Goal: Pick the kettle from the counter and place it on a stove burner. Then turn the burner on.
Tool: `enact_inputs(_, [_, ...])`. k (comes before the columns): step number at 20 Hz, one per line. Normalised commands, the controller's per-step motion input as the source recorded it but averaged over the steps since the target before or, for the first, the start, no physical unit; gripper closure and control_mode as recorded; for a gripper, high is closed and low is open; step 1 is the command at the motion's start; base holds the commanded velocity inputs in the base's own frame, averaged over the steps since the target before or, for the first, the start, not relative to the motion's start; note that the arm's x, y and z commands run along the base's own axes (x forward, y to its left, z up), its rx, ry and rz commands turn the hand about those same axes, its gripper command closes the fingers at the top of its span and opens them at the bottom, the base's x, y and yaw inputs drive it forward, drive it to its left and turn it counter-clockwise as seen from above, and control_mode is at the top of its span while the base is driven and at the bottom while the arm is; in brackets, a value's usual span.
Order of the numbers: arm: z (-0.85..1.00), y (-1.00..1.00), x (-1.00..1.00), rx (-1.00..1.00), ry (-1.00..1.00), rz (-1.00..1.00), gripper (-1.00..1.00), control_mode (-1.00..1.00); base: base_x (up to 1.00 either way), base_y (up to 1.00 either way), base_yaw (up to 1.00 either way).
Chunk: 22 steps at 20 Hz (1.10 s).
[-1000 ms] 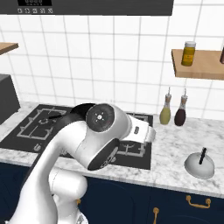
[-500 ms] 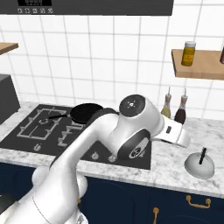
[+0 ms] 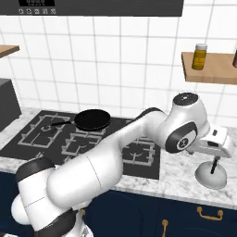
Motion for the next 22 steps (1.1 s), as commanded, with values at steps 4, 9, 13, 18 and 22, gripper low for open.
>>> enact_inputs(4, [-0.57,-0.49,0.15,0.12,0.00,0.06,-1.00,-1.00,0.00,0.00,0.00])
enact_inputs(9, [-0.51,-0.03,0.34,0.20,0.02,0.05,-1.00,-1.00,0.00,0.00,0.00])
enact_inputs(13, [-0.42,0.00,0.19,0.11,0.02,0.04,-1.00,-1.00,0.00,0.00,0.00])
enact_inputs(18, [-0.19,0.00,0.30,0.03,0.03,-0.04,-1.00,-1.00,0.00,0.00,0.00])
enact_inputs(22, [-0.30,0.00,0.19,0.00,0.03,0.00,-1.00,-1.00,0.00,0.00,0.00])
